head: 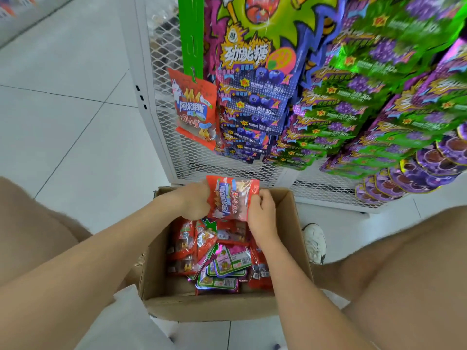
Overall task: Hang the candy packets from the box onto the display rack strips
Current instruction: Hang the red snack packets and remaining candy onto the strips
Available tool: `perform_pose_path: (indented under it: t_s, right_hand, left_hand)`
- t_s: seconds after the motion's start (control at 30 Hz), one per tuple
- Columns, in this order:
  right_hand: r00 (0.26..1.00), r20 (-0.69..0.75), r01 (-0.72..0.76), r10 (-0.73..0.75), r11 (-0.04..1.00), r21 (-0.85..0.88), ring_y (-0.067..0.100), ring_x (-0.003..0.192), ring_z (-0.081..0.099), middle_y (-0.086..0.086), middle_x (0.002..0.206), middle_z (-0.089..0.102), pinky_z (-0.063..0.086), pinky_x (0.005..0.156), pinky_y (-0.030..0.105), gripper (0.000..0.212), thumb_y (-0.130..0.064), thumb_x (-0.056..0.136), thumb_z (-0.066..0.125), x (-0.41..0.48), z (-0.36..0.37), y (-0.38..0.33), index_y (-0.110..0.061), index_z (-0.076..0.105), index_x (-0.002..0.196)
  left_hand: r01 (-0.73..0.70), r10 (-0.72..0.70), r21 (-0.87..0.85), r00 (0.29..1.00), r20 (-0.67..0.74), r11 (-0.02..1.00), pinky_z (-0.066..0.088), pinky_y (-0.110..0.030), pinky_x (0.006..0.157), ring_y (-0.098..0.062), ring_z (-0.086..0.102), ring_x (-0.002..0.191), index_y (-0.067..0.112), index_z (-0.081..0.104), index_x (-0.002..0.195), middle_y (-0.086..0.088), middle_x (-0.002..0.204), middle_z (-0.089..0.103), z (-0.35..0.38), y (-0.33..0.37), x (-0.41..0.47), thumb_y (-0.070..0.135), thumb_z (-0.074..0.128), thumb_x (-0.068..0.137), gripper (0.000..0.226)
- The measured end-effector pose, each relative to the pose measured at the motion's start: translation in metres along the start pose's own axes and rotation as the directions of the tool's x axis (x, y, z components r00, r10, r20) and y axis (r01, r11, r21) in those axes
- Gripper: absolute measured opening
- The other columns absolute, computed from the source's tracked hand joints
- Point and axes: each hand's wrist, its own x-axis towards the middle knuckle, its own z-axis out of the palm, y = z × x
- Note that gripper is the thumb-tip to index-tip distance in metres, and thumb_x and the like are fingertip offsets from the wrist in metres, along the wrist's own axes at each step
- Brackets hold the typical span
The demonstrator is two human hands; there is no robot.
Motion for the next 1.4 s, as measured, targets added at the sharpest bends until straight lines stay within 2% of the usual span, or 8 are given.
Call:
perform_pose_path:
  t_s: [0.2,0.33,0.47,0.6,0.77,0.97,1.17,1.4]
  right_hand:
    - [0.913,0.286,-0.406,0.292,0.716,0.568,0.029,0.086,0.074,0.018,0.094,0.074,0.062,0.076,0.039,0.017,-0.014,0.098,0.046,-0.009,-0.003,-0.047,-0.007,0.062,0.099]
    - [0.973,0.189,-0.145,0.131,0.987,0.067,0.024,0.096,0.07,0.001,0.098,0.073,0.053,0.084,0.033,0.017,-0.025,0.09,0.065,-0.021,-0.014,-0.061,-0.022,0.063,0.106]
    - [0.962,0.164,0.212,-0.218,0.976,0.058,0.008,0.112,0.062,-0.012,0.122,0.062,0.05,0.098,0.03,0.045,-0.009,0.09,0.067,-0.037,-0.02,-0.099,-0.027,0.057,0.13]
    - [0.9,0.273,0.301,-0.339,0.938,0.172,0.005,0.099,0.071,-0.008,0.101,0.078,0.057,0.092,0.029,0.024,-0.008,0.096,0.064,-0.05,-0.028,-0.137,-0.024,0.076,0.109]
    - [0.866,0.024,0.483,-0.499,0.849,0.215,0.015,0.081,0.075,-0.005,0.085,0.079,0.059,0.075,0.037,0.016,-0.016,0.101,0.066,-0.047,-0.03,-0.183,-0.025,0.077,0.095]
    - [0.696,-0.074,0.688,-0.714,0.694,-0.213,0.019,0.059,0.048,-0.009,0.056,0.051,0.032,0.063,0.034,0.021,-0.032,0.103,0.06,-0.029,-0.034,-0.239,-0.023,0.068,0.085]
    - [0.621,-0.011,0.715,-0.783,0.572,-0.402,0.029,0.081,0.059,-0.004,0.087,0.075,0.033,0.079,0.041,0.019,-0.033,0.105,0.057,-0.007,-0.027,-0.258,-0.025,0.075,0.106]
    - [0.671,-0.054,0.704,-0.739,0.659,-0.266,0.031,0.067,0.051,-0.001,0.064,0.057,0.032,0.066,0.041,0.03,-0.038,0.102,0.06,0.003,-0.013,-0.265,-0.017,0.067,0.082]
  left_hand:
    - [-0.038,-0.137,-0.676,0.97,-0.203,0.736,0.06,-0.037,0.078,-0.027,0.071,0.086,0.008,0.063,0.092,-0.015,0.098,0.07,-0.029,-0.008,-0.024,0.026,0.059,0.106,0.023]
    - [-0.233,0.181,-0.019,0.804,-0.567,0.972,0.047,-0.037,0.07,-0.028,0.065,0.084,0.016,0.07,0.091,-0.006,0.085,0.069,-0.046,-0.022,-0.046,0.029,0.063,0.105,0.02]
    - [-0.214,0.427,0.44,0.77,-0.474,0.872,0.048,-0.037,0.074,-0.018,0.062,0.092,0.033,0.068,0.085,0.01,0.089,0.065,-0.059,-0.022,-0.063,0.038,0.061,0.102,0.02]
    - [-0.34,0.394,0.205,0.714,-0.578,0.918,0.057,-0.042,0.074,-0.017,0.067,0.083,0.028,0.077,0.096,0.009,0.089,0.075,-0.077,-0.022,-0.067,0.04,0.058,0.099,0.022]
    - [-0.54,0.23,-0.135,0.554,-0.8,0.831,0.054,-0.028,0.083,0.0,0.068,0.092,0.029,0.077,0.114,0.019,0.096,0.075,-0.108,-0.003,-0.073,0.024,0.075,0.093,0.022]
    - [-0.643,0.006,-0.53,0.639,-0.769,0.553,0.051,-0.039,0.107,-0.013,0.053,0.135,0.02,0.042,0.154,0.008,0.147,0.055,-0.149,0.022,-0.068,-0.004,0.061,0.089,0.071]
    - [-0.644,-0.097,-0.644,0.672,-0.734,0.413,0.052,-0.029,0.078,-0.01,0.064,0.11,0.02,0.052,0.137,0.003,0.124,0.064,-0.164,0.034,-0.06,0.011,0.052,0.07,0.068]
    - [-0.637,-0.118,-0.616,0.644,-0.756,0.464,0.046,-0.034,0.077,-0.012,0.06,0.083,0.014,0.061,0.092,0.001,0.086,0.065,-0.162,0.019,-0.06,0.019,0.054,0.099,0.012]
